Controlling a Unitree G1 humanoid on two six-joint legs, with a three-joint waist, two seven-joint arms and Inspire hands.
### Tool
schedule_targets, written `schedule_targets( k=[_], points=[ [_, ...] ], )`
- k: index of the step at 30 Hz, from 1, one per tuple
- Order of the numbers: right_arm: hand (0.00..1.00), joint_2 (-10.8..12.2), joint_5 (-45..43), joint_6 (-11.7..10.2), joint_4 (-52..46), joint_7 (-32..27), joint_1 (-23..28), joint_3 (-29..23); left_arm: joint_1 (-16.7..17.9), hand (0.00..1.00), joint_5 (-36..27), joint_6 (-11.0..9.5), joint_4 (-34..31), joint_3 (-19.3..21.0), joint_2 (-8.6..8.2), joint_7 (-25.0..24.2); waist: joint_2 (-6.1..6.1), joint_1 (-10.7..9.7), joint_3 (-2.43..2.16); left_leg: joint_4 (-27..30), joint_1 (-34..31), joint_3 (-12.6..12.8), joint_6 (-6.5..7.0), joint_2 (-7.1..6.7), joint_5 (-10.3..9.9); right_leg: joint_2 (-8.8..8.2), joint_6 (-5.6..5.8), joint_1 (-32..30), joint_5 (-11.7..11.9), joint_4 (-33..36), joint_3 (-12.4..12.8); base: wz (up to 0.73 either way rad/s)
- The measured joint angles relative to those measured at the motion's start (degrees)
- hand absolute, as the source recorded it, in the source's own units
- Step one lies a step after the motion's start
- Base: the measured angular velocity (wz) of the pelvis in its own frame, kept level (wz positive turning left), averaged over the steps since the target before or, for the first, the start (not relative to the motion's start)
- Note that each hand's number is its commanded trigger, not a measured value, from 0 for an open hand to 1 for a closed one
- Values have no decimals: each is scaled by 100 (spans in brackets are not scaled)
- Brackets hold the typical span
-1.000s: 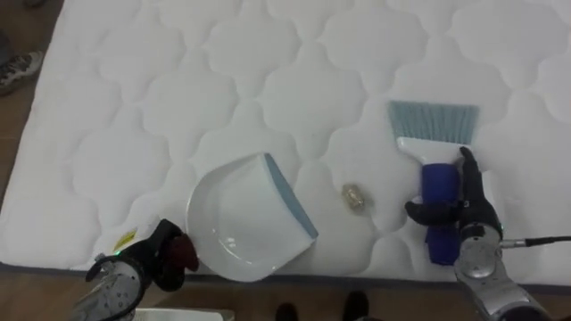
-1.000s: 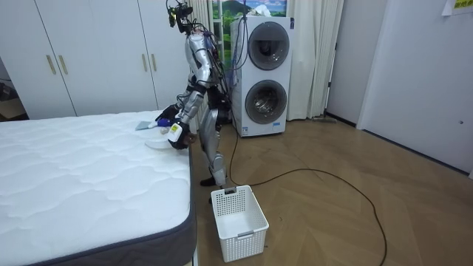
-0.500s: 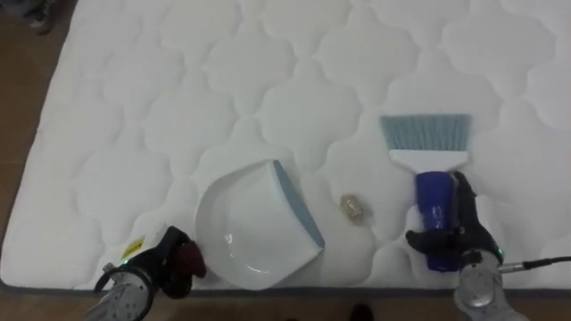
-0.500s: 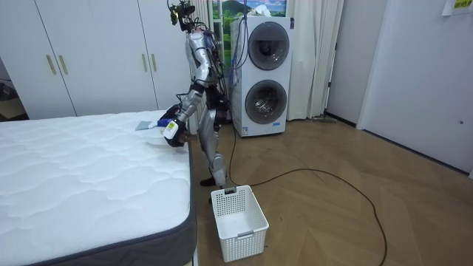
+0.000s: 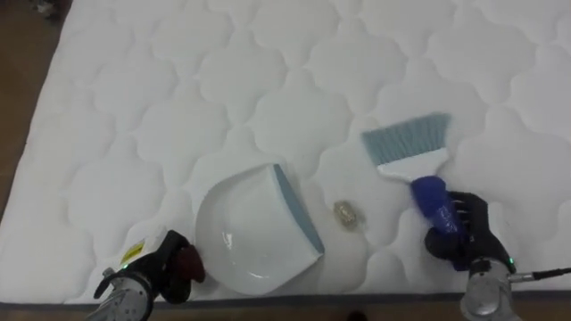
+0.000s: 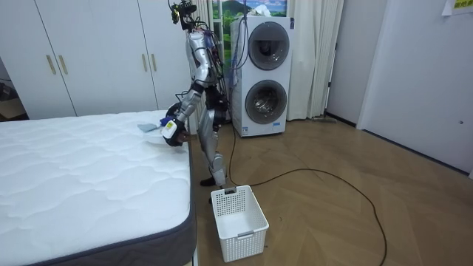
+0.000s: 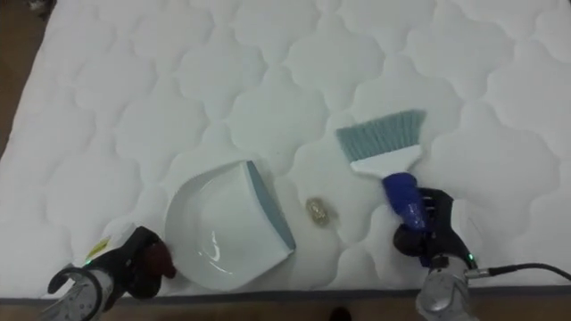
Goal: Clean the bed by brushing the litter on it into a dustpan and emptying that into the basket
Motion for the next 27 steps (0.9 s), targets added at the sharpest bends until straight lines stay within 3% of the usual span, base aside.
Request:
schedule_targets(
  k=[3, 21, 24, 27],
  points=[
    [100, -2, 20, 84, 15, -4, 41, -2, 1, 100, 2, 2, 1, -1, 0, 2, -1, 10, 1, -1, -9, 18, 0, 2, 0, 0, 0, -16, 0, 0, 9, 0],
    [100, 78, 132, 84, 346, -11, -178, -174, -58, 100, -5, 5, 1, 0, 25, 27, -72, 13, 59, 17, -214, 106, 1, 48, 0, -23, 6, -236, 5, 65, 8, 0],
    [100, 76, 321, 95, 392, 16, -227, -177, -88, 100, -21, 4, -6, 0, 53, 27, -98, 3, 76, 49, -238, 107, 1, 40, 0, -45, 16, -251, -18, 121, 5, 1],
    [100, 51, 268, 156, 464, 68, -361, -177, -133, 100, -23, 4, -5, -2, 135, 27, -174, 10, 122, 50, -256, 97, 1, 10, 0, -74, 19, -316, -50, 205, 33, 0]
  ],
)
